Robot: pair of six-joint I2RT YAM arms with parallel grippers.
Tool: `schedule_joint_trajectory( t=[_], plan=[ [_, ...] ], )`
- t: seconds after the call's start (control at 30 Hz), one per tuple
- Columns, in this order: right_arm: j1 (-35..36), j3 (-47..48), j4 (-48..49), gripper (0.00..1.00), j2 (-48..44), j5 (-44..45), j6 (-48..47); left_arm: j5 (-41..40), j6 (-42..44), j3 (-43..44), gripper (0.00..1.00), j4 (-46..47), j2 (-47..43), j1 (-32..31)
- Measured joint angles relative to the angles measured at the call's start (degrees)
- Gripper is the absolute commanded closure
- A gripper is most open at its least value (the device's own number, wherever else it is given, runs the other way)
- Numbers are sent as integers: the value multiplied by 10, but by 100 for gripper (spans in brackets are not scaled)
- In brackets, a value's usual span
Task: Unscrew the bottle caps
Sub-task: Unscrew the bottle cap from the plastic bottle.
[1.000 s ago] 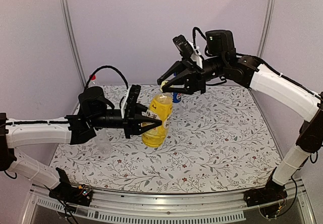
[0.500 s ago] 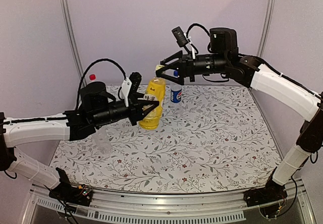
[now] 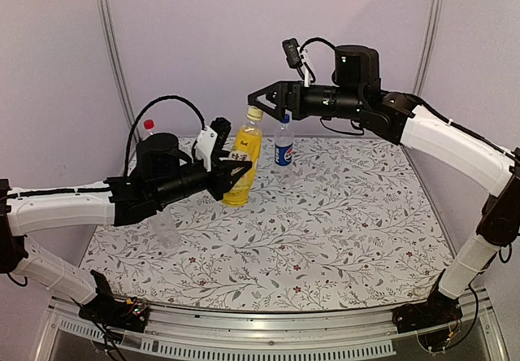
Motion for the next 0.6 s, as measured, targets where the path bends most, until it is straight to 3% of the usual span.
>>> schedule_joint_trajectory(
  t=[0.1, 0.4, 0.6],
  plan=[
    [8, 1, -3, 25, 7, 3, 2, -5, 1, 0, 72, -1, 0, 0],
    [17, 10, -12, 54, 28, 3, 0, -15, 2, 2, 72, -6, 0, -1],
    [17, 10, -13, 65, 32, 2, 1, -17, 3, 2, 72, -7, 1, -1]
  ],
)
